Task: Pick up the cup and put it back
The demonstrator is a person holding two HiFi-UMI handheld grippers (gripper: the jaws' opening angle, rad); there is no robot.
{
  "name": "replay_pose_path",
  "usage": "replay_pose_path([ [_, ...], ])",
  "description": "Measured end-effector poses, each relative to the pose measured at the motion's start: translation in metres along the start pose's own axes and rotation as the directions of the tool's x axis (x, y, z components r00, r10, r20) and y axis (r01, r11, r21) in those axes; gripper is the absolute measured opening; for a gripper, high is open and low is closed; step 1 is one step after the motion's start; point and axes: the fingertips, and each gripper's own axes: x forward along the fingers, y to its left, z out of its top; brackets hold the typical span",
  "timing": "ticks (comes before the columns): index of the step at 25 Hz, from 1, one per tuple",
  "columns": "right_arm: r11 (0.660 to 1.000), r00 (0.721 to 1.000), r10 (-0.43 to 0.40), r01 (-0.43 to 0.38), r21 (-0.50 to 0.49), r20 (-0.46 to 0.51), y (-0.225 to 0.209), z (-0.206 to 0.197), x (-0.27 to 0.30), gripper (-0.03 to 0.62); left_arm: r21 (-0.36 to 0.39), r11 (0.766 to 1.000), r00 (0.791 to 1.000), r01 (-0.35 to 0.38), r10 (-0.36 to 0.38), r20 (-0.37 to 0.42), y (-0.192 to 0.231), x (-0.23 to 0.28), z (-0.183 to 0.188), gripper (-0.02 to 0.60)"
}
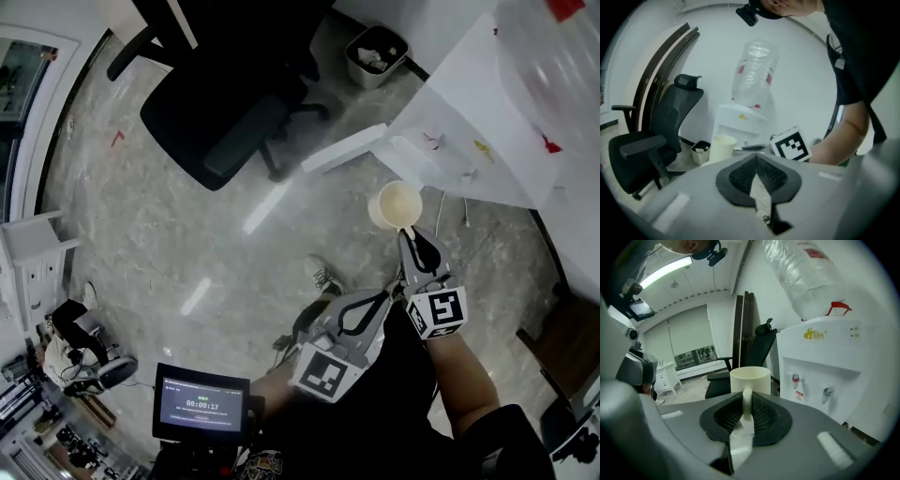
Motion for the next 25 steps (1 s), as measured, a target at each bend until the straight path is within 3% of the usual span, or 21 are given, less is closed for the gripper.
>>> replay_pose_path([
  [8,1.0,0.997,0.004,-0.006,-0.02,-0.073,-0.041,-0.105,0.061,0.048,-0.002,1.0,1.0,0.024,-0.024,0.004,0.006,0.048,-0.083,0.005],
  [12,0.999,0.994,-0.022,0.018,-0.038,-0.104,-0.082,-0.182,0.107,0.048,0.053,0.996,0.997,0.07,-0.071,0.013,0.017,0.097,-0.151,0.005],
  [18,0.986,0.983,-0.144,0.152,0.069,-0.11,-0.143,-0.278,0.158,0.049,0.133,0.983,0.984,0.128,-0.143,0.106,0.048,0.152,-0.222,0.005],
  [23,0.963,0.964,-0.257,0.262,0.07,-0.073,-0.198,-0.346,0.208,0.048,0.047,0.963,0.962,0.264,-0.267,0.053,0.063,0.196,-0.291,0.005],
  [25,0.943,0.945,-0.32,0.325,0.074,-0.073,-0.225,-0.371,0.229,0.048,0.049,0.956,0.956,0.29,-0.292,0.037,0.067,0.209,-0.32,0.005],
])
